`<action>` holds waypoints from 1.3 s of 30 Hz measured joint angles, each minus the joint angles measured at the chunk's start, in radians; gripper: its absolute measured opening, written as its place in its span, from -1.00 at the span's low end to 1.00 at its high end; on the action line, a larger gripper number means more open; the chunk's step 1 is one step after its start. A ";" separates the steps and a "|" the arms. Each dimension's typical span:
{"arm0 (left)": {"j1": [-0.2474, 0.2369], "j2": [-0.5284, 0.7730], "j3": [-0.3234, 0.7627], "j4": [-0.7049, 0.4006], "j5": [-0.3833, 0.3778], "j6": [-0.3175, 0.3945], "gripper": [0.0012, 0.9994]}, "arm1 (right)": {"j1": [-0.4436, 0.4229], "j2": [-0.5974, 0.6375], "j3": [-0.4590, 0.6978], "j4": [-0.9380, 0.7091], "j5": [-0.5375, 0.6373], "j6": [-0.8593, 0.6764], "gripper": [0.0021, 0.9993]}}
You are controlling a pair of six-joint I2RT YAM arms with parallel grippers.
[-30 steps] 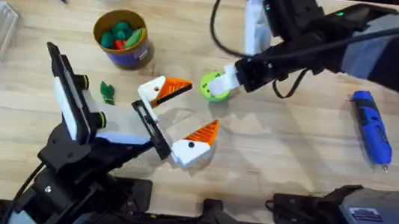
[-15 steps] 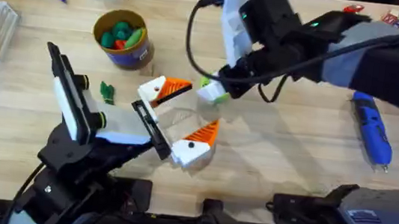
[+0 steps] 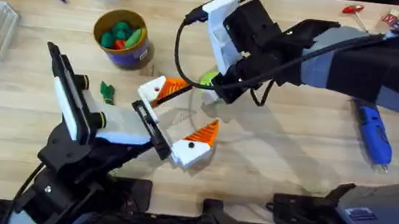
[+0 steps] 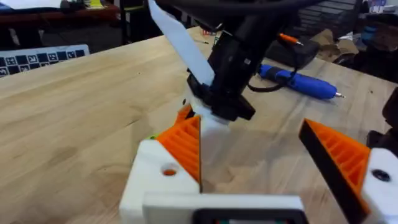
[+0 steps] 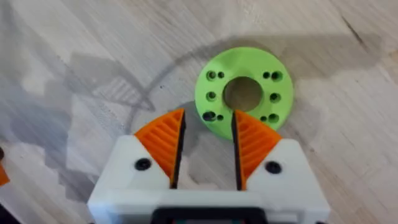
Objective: Pick up the gripper from the table and insert it into the empty holder that is missing its gripper. Then pick up a screw, insert it into the mounting hole, and use the screwdriver to tighten it. Finally, clean up the table by picking up the vegetable and placing it into the bucket.
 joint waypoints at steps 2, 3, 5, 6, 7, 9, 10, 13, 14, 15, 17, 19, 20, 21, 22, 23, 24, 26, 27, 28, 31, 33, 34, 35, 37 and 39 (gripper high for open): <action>0.000 0.000 0.000 0.000 0.000 0.000 0.97 | 0.000 0.000 0.000 0.011 0.003 -0.001 -0.19; 0.000 0.000 0.000 0.000 0.000 0.000 0.97 | 0.000 0.000 0.000 0.011 0.004 -0.001 -0.22; 0.000 0.000 0.000 0.000 0.000 0.000 0.97 | 0.001 0.005 0.000 0.009 0.005 -0.001 -0.28; 0.000 0.000 0.000 0.000 0.000 0.000 0.97 | 0.003 0.010 0.000 0.007 0.005 -0.001 -0.32; 0.000 0.000 0.000 0.000 0.000 0.000 0.97 | 0.006 0.017 0.000 0.004 0.005 -0.001 -0.35; 0.000 0.000 0.000 0.000 0.000 0.000 0.97 | 0.013 0.030 0.000 0.003 0.006 -0.001 -0.40; 0.000 0.000 0.000 0.000 0.000 0.000 0.97 | 0.017 0.032 0.000 0.005 0.007 -0.001 -0.42; 0.000 0.000 0.000 0.000 0.000 0.000 0.97 | 0.022 0.034 0.000 0.003 0.008 -0.001 -0.52; 0.000 0.000 0.000 0.000 0.000 0.000 0.97 | 0.023 0.034 0.000 0.003 0.009 -0.001 -0.56; 0.000 0.000 0.000 0.000 0.000 0.000 0.97 | 0.023 0.034 0.000 0.003 0.011 -0.002 -0.63; 0.000 0.000 0.000 0.000 0.000 0.000 0.97 | 0.023 0.034 0.000 0.003 0.023 -0.002 -0.86; 0.000 0.000 0.000 0.000 0.000 0.000 0.97 | 0.023 0.034 0.000 0.004 0.040 -0.001 -0.98; 0.000 0.000 0.000 0.000 0.000 0.000 0.97 | 0.023 0.034 0.000 0.004 0.049 -0.001 -0.99; 0.000 0.000 0.000 0.000 0.000 0.000 0.97 | 0.023 0.034 0.000 0.004 0.056 -0.001 -0.99; 0.000 0.000 0.000 0.000 0.000 0.000 0.97 | 0.023 0.034 0.000 0.004 0.063 -0.001 -0.99; 0.000 0.000 0.000 0.000 0.000 0.000 0.97 | 0.023 0.034 0.000 0.005 0.069 -0.001 -0.99; 0.000 0.000 0.000 0.000 0.000 0.000 0.97 | 0.023 0.034 0.000 0.006 0.073 -0.001 -0.99; 0.000 0.000 0.000 0.000 0.000 0.000 0.97 | 0.023 0.034 0.000 0.007 0.077 -0.001 -0.99; 0.000 0.000 0.000 0.000 0.000 0.000 0.97 | 0.023 0.034 0.000 0.008 0.080 -0.001 -0.99; 0.000 0.000 0.000 0.000 0.000 0.000 0.97 | 0.023 0.034 0.000 0.009 0.083 -0.001 -0.99; 0.000 0.000 0.000 0.000 0.000 0.000 0.97 | 0.021 0.034 0.004 0.006 0.092 -0.001 -0.99; 0.000 0.000 0.000 0.000 0.000 0.000 0.97 | 0.014 0.034 0.015 -0.003 0.094 -0.001 -0.99; 0.000 0.000 0.000 0.000 0.000 0.000 0.97 | 0.010 0.034 0.023 -0.009 0.094 -0.001 -0.99; 0.000 0.000 0.000 0.000 0.000 0.000 0.97 | 0.005 0.034 0.032 -0.016 0.095 -0.001 -0.99; 0.000 0.000 0.000 0.000 0.000 0.000 0.97 | -0.004 0.033 0.056 -0.039 0.097 -0.001 -0.99; 0.000 0.000 0.000 0.000 0.000 0.000 0.97 | -0.010 0.030 0.083 -0.070 0.098 -0.001 -0.99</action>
